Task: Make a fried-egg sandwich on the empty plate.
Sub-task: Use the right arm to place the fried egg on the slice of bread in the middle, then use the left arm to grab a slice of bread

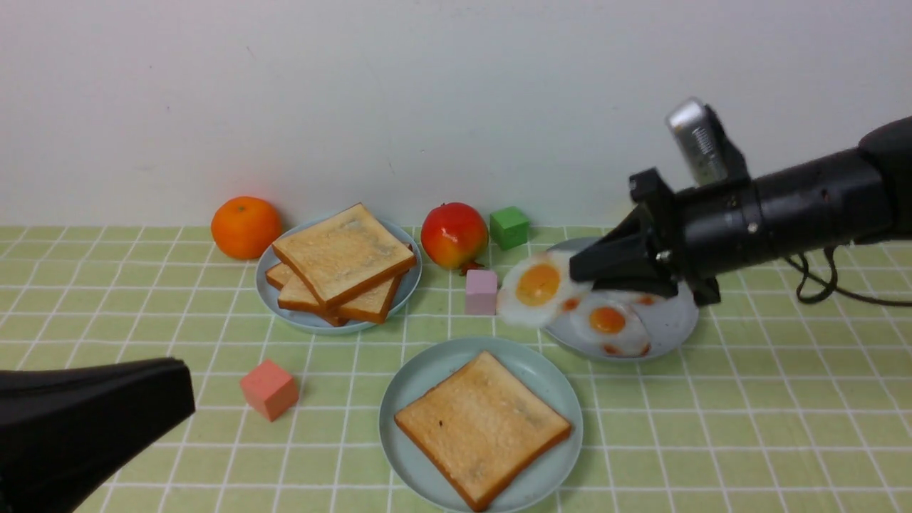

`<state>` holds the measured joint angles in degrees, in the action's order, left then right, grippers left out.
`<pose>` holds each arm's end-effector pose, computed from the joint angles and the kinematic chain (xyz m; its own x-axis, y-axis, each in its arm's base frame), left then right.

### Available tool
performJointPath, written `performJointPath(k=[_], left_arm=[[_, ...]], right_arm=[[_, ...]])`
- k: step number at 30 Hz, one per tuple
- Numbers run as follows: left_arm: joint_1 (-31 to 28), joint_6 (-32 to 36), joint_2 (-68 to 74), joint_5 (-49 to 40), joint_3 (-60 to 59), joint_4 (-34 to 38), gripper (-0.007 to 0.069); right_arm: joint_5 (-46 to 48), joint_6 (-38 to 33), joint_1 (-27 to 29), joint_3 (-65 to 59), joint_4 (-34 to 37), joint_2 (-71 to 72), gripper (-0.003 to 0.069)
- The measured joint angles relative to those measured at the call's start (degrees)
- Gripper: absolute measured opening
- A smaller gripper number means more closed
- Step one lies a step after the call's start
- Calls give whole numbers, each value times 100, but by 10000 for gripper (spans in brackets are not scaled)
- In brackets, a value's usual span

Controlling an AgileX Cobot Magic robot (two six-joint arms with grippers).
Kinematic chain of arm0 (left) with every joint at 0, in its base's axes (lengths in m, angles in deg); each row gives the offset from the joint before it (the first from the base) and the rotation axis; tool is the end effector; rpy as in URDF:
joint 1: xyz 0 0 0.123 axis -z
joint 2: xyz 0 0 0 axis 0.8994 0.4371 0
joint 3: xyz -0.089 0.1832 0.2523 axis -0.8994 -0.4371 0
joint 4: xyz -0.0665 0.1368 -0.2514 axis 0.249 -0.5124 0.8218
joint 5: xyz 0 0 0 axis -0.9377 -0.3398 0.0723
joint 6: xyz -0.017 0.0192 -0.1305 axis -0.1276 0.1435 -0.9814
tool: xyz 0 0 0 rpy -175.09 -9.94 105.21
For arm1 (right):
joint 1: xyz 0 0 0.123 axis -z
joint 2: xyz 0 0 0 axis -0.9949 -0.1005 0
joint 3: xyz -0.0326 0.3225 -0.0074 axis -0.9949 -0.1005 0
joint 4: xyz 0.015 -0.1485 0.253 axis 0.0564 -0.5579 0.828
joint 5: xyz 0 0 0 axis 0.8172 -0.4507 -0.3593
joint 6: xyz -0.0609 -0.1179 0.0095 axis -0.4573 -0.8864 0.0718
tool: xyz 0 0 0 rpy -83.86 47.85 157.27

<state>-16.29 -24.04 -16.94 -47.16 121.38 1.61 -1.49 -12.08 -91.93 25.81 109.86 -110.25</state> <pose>0.1003 -0.1029 0.3702 -0.2879 -0.0650 -0.9555 0.6629 0.7065 -0.2478 0.3998 0.1594 0.2373 -0.9600 0.1203 -0.2527 -0.1465 0.5534 0.8200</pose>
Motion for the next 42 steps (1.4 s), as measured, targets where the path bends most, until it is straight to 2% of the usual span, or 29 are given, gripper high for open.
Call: performJointPath(k=[4, 7, 11, 17, 24, 27, 31, 32, 33, 35, 39, 42], left_arm=[[0, 0, 0, -89, 0, -74, -4], [0, 0, 0, -102, 0, -98, -2], [0, 0, 0, -129, 0, -111, -1], [0, 0, 0, -216, 0, -125, 0], [0, 0, 0, -306, 0, -129, 4], [0, 0, 0, -317, 0, -129, 5], [0, 0, 0, -323, 0, -129, 5], [0, 0, 0, -323, 0, -129, 5], [0, 0, 0, -329, 0, -124, 6], [0, 0, 0, -387, 0, -124, 6], [0, 0, 32, -651, 0, -114, 6], [0, -54, 294, -846, 0, -109, 6]], right_arm=[[-788, -75, -553, -822, -71, 120, 74], [-1158, -114, -823, -962, -40, -36, 74], [-1411, -402, -1111, -972, 413, -302, 74], [-1638, -1104, -1172, -972, 1514, -606, 74], [-1937, -1282, -1172, -972, 1695, -779, 83], [-1957, -1282, -1172, -972, 1674, -779, 130], [-1951, -1045, -1153, -972, 1337, -779, 317], [-1951, -1001, -1143, -972, 1290, -779, 328], [-1934, -809, -1069, -972, 1016, -730, 412], [-1934, -642, -970, -972, 698, -615, 470], [-1934, -156, -682, -972, -418, -23, 492], [-1859, 340, -512, -972, -1415, 664, 447]])
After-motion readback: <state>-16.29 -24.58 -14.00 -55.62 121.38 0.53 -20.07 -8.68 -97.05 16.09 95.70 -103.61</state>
